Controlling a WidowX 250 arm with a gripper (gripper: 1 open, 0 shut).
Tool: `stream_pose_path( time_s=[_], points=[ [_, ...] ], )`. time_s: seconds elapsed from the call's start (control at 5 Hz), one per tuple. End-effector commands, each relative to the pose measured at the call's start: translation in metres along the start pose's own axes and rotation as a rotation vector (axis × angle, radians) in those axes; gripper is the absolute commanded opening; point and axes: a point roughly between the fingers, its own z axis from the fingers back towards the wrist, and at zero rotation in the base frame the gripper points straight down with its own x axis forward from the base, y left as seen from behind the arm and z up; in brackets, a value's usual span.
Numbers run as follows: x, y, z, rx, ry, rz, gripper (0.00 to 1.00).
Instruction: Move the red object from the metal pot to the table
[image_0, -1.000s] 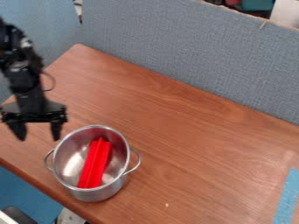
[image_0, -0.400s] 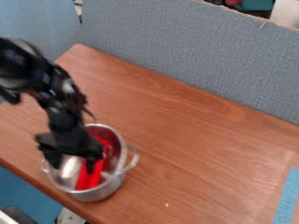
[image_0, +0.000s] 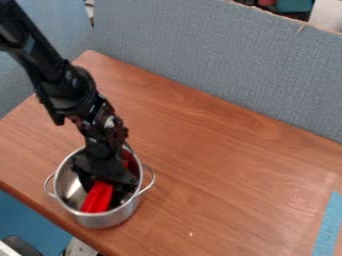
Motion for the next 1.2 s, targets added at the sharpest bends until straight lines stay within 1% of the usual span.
stream_pose_path(
  time_s=[0.0,0.2,0.4,0.6,0.8,1.0],
  points=[
    [0.007,0.040,0.008,0.013,-0.008,0.001,0.00],
    [0.010,0.061,0.020,0.013,-0.009,-0.052,1.00],
    [0.027,0.090,0.005,0.016,-0.008,-0.087,0.00],
    [0.038,0.100,-0.009,0.012,-0.028,-0.203,1.00],
    [0.011,0.116,0.005,0.009,-0.049,-0.368,0.00],
    [-0.010,0.103,0.048,0.031,-0.112,-0.612,0.00]
  ],
)
